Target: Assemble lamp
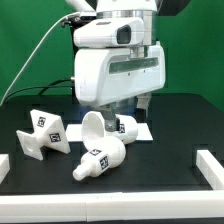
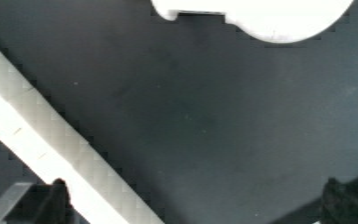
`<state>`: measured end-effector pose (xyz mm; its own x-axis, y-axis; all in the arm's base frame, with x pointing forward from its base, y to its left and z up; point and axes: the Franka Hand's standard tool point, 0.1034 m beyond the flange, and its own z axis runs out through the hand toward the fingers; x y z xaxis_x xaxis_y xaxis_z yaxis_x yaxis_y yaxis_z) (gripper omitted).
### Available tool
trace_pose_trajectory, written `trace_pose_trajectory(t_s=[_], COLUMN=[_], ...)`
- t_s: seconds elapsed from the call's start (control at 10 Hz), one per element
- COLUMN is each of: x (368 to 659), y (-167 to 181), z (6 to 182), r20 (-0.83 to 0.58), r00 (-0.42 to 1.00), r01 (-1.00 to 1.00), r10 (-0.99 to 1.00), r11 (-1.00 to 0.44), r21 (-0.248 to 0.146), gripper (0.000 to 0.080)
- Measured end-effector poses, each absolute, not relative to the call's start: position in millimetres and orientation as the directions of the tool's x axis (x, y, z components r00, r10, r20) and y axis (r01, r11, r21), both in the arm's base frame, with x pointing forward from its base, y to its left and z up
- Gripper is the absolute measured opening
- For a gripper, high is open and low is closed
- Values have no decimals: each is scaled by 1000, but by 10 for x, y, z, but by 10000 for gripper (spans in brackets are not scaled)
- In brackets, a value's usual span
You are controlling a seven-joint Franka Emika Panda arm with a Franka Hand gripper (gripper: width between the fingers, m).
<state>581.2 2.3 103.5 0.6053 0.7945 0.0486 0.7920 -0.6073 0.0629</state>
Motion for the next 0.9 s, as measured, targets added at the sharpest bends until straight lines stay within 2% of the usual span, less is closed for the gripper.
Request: trace_pose_trajectory(t_s=[0.1,0.6,0.8,0.9], x=[5823,5811,5665,5616], y=[16,-50,-514,-595], z=[1028,1048,1161,1176], r20=[62,71,85,82], r00=[599,620,776,809], r01=[795,778,621,579], r10=[799,781,625,582], r11=[-602,-624,-780,-813], r21=[78,74,69,66], gripper=[699,699,699,699])
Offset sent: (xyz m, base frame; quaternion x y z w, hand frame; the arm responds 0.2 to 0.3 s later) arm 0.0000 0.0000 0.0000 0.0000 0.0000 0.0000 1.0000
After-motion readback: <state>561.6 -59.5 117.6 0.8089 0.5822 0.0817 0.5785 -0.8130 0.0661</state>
